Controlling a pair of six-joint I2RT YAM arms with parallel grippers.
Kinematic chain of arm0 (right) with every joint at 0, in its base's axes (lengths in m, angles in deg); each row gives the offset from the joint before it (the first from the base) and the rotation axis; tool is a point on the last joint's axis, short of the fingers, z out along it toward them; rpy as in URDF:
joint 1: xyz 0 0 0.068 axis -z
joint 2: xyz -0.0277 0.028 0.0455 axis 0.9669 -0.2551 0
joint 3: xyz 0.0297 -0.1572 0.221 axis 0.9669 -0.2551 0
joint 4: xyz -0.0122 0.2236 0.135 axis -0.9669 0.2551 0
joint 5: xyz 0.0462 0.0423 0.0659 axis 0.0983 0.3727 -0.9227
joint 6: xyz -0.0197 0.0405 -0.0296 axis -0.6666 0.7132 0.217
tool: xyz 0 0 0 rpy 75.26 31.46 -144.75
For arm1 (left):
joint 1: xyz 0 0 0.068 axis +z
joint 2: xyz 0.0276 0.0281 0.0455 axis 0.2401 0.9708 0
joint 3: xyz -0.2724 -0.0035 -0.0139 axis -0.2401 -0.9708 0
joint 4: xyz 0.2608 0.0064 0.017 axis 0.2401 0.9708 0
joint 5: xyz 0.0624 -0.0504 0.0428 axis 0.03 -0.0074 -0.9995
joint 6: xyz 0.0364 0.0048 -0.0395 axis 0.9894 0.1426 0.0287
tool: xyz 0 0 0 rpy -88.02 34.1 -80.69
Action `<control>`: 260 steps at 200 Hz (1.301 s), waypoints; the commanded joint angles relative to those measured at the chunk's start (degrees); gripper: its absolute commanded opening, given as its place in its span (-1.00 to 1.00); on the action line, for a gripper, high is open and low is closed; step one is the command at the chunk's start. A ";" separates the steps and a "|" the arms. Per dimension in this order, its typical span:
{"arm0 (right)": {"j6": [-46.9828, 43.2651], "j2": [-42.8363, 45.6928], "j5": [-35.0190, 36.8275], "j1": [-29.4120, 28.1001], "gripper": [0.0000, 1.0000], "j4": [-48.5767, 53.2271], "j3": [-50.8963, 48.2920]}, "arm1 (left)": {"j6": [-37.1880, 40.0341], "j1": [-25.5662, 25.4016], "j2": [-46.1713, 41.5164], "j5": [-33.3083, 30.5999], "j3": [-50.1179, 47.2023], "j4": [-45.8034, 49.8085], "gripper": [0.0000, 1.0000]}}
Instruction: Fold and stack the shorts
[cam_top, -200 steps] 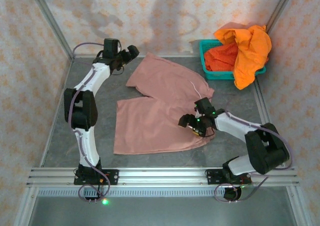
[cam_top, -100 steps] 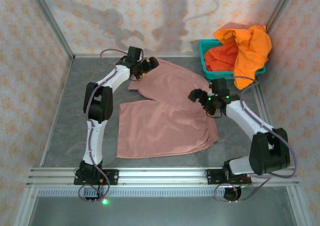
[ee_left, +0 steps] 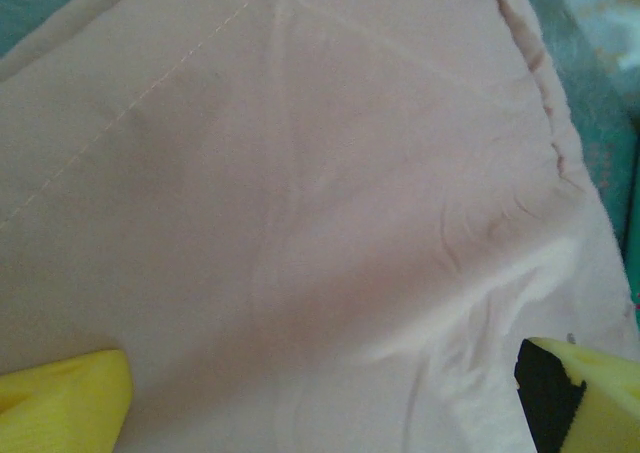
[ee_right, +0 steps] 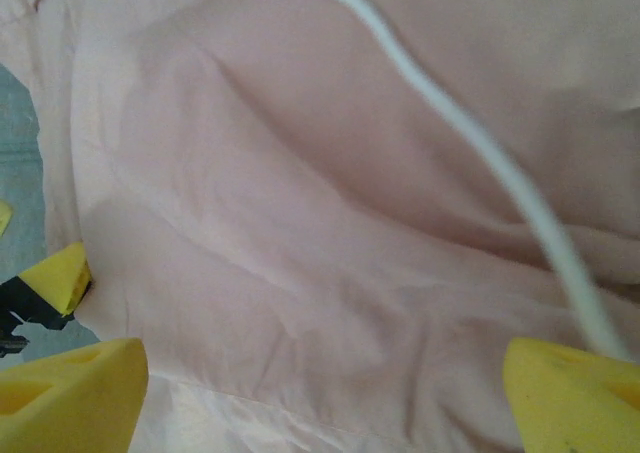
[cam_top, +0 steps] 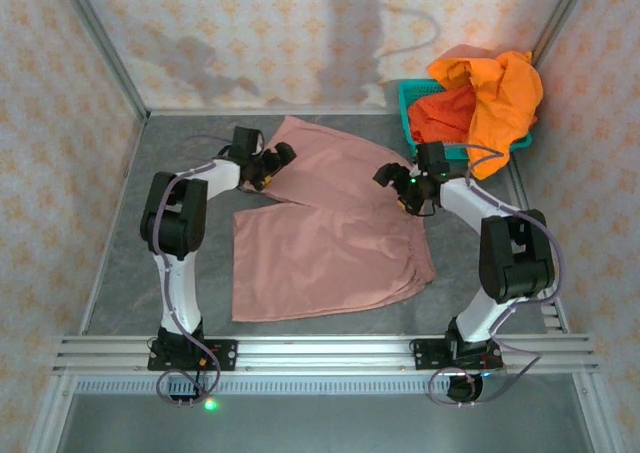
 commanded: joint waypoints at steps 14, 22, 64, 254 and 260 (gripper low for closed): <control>3.04 -1.35 -1.21 -0.15 0.81 -4.37 1.07 | 1.27 7.89 -0.59 -2.75 -7.00 2.41 1.00; 3.80 -1.76 -1.47 -0.22 0.80 -5.30 1.30 | 2.43 9.03 -0.90 -3.09 -7.11 3.38 1.00; 4.70 -2.44 -1.85 -2.14 0.77 -6.09 5.31 | 7.77 11.43 -5.96 -2.52 -3.35 5.60 1.00; 9.36 24.69 10.15 -9.46 0.25 8.12 -23.79 | -22.41 -11.39 -72.63 -29.10 -39.77 66.62 0.77; 9.65 24.27 10.09 -9.47 0.24 7.81 -23.79 | -23.13 -11.90 -72.26 -29.34 -39.80 67.62 0.75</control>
